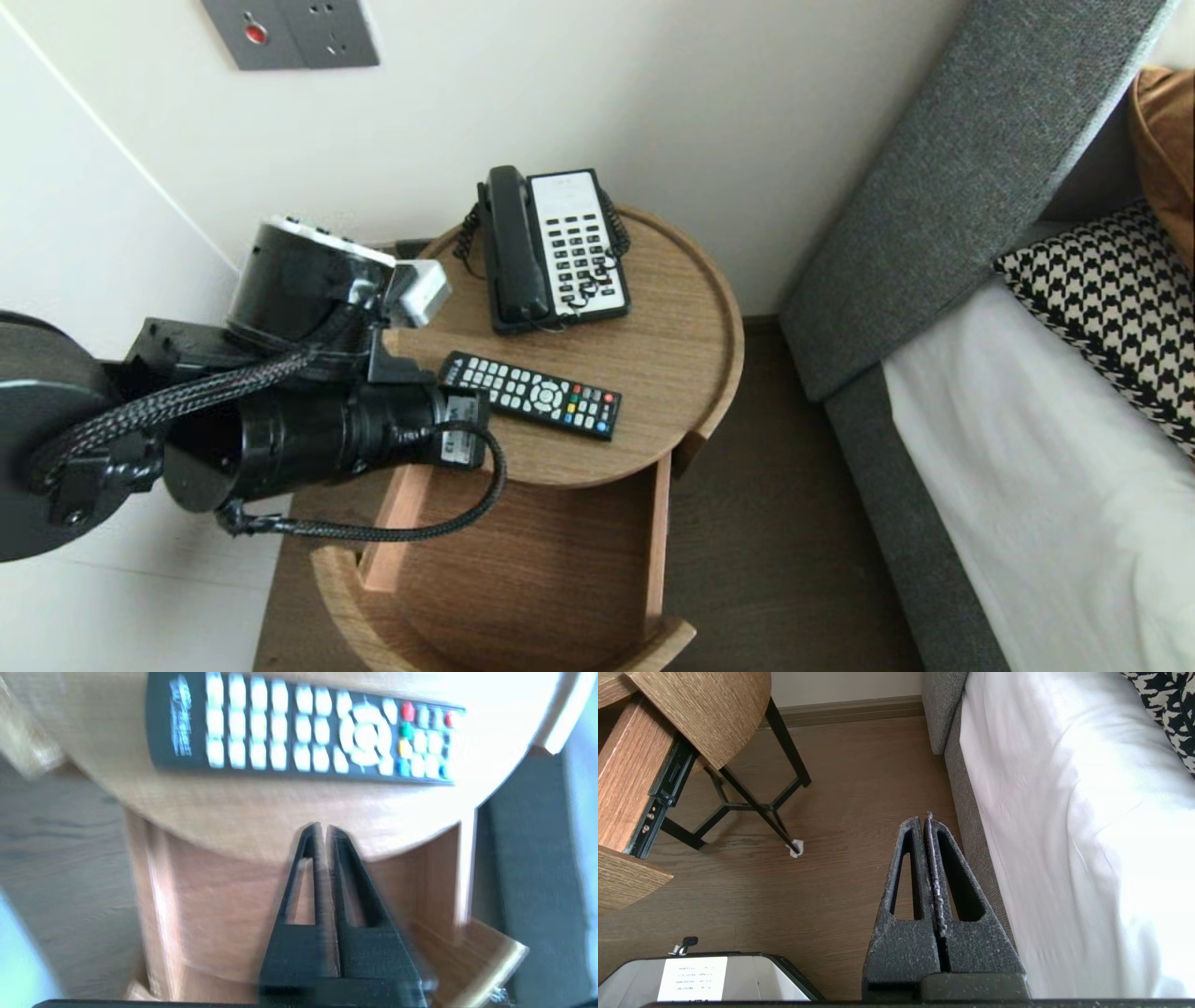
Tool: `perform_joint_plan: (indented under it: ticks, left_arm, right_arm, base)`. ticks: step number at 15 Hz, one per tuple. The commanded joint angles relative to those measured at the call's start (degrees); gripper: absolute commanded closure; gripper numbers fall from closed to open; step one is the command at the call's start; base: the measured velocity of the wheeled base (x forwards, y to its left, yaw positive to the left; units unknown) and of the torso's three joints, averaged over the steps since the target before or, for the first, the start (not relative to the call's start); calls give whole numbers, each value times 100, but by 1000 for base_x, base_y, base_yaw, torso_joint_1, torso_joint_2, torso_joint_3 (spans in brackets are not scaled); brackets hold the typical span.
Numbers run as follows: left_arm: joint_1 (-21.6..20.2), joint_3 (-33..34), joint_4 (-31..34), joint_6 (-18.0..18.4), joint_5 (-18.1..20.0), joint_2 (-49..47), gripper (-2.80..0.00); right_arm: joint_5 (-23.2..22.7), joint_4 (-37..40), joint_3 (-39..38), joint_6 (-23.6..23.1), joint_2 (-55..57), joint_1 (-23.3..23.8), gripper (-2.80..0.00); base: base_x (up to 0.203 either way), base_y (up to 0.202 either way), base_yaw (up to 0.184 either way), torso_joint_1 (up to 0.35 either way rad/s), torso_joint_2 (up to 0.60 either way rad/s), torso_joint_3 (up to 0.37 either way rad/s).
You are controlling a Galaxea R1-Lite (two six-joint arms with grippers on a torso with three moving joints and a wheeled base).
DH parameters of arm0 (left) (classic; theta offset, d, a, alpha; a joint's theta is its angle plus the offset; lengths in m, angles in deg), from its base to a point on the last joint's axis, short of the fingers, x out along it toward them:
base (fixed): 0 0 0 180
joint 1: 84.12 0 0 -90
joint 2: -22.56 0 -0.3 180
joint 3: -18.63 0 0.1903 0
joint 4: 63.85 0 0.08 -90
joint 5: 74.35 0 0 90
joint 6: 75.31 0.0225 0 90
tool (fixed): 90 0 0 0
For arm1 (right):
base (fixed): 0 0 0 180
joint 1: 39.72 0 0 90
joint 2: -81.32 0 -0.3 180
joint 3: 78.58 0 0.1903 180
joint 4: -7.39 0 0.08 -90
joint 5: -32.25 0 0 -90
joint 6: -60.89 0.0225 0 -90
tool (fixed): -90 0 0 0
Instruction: Put the remote controls on the table in the drawer one by one
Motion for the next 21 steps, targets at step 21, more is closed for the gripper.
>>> perform_joint_plan:
  ticks: [21]
  left_arm:
    - [-337,-350,-1340,8709,1093,-970,-280]
  right_arm:
    - [2,-4,-26,0,-57,0,0]
  base:
    - [0,0,0,0,0,0]
